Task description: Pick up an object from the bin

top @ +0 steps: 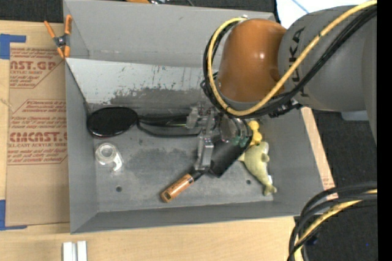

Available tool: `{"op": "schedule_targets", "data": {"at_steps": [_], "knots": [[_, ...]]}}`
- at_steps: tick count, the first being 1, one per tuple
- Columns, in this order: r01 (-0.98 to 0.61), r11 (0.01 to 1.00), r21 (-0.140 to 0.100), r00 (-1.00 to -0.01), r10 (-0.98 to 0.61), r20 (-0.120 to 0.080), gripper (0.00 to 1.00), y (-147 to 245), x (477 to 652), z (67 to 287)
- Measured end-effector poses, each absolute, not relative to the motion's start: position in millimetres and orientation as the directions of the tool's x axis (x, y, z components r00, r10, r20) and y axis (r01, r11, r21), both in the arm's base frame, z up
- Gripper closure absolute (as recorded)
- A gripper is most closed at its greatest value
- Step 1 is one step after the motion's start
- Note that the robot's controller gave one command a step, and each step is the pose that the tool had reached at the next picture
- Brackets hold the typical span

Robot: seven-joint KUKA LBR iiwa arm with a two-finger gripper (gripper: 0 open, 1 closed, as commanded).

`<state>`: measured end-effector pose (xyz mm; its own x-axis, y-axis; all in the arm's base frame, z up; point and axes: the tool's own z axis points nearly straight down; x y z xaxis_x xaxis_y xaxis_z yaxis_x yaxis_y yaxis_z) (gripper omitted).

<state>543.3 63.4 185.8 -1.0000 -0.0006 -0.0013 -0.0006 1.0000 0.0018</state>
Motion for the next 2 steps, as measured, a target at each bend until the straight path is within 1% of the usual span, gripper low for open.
{"op": "schedule_targets", "data": {"at_steps": [1,2], "knots": [[-0.001,1.000,0.002,-1.000,-0.001,-0.001,0.00,63.4,543.3,185.8],[0.107,0.994,0.004,-0.994,0.107,-0.002,0.00,22.6,491.1,148.4]]}}
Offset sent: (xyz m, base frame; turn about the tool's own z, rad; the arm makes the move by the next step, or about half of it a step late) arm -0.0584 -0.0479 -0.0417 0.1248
